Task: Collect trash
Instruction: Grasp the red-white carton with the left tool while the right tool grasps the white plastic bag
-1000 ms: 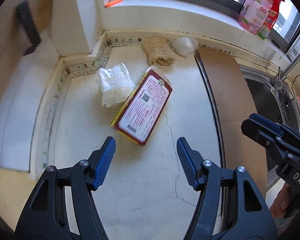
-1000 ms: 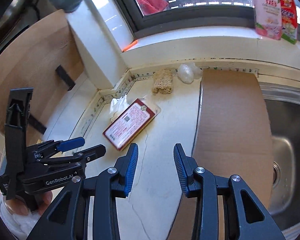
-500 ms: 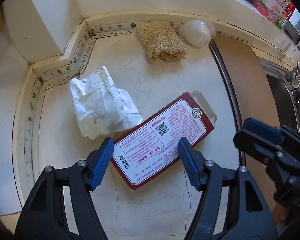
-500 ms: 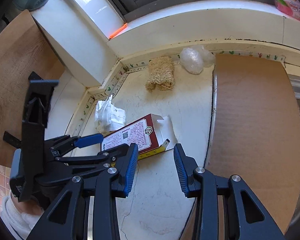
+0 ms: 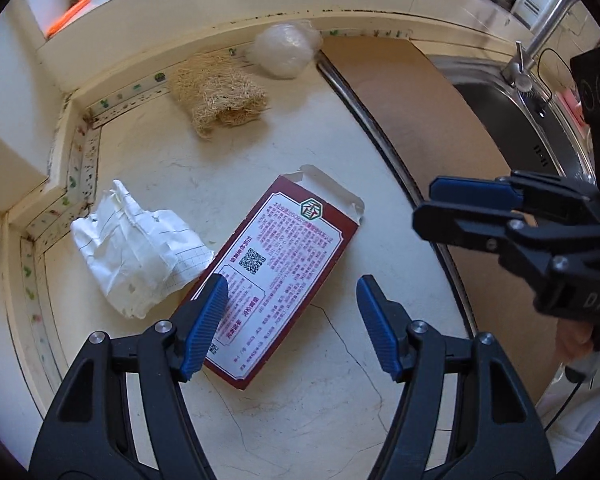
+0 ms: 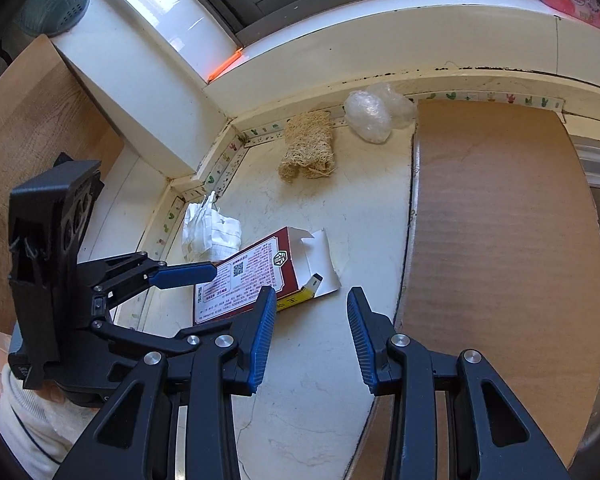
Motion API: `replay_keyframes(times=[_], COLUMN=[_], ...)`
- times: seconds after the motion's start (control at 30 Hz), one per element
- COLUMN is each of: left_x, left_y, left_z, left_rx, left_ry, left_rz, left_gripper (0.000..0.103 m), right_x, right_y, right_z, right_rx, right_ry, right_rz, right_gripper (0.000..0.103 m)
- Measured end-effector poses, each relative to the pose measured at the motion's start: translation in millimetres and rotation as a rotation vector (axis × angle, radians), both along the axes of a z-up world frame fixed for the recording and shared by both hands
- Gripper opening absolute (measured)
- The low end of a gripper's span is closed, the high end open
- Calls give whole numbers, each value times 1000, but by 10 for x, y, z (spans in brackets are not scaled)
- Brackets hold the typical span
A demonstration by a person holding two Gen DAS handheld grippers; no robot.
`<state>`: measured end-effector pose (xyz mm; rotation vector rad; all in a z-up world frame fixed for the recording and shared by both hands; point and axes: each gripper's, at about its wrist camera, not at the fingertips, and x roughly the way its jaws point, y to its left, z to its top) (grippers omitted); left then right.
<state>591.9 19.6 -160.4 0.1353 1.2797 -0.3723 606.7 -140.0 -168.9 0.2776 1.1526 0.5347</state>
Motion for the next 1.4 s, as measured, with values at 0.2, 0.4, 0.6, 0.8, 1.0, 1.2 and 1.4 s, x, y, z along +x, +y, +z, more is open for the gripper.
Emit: replay_keyframes(times=[0.2, 0.4, 0.6, 0.8, 1.0, 1.2, 1.4], left_x=[152, 242, 182, -30, -194, -598, -978], left_y=[142, 206, 111, -127, -109, 194, 516], left_z=[-32, -141, -214, -297, -215, 36, 320], left_rx=[-17, -67, -71, 25, 66, 63, 140], left_ry=[-7, 48, 87, 86, 36, -18, -115], left_rz=[31, 23, 3, -52, 49, 241, 488], left_gripper=[64, 64, 67, 67, 56, 55, 55], right_x=[-23, -50, -56, -70, -107, -97, 6], right_y=[-67, -126, -159, -158, -113, 67, 459], right_z=[-2, -16, -22, -36, -19, 37, 108], right_rx=[11, 15, 14, 13, 12, 16, 33], right_ry=[2, 8, 8, 9, 3, -11, -31], right_rz=[-9, -17, -24, -23, -16, 16, 74], right_gripper=[37, 37, 37, 37, 37, 37, 37])
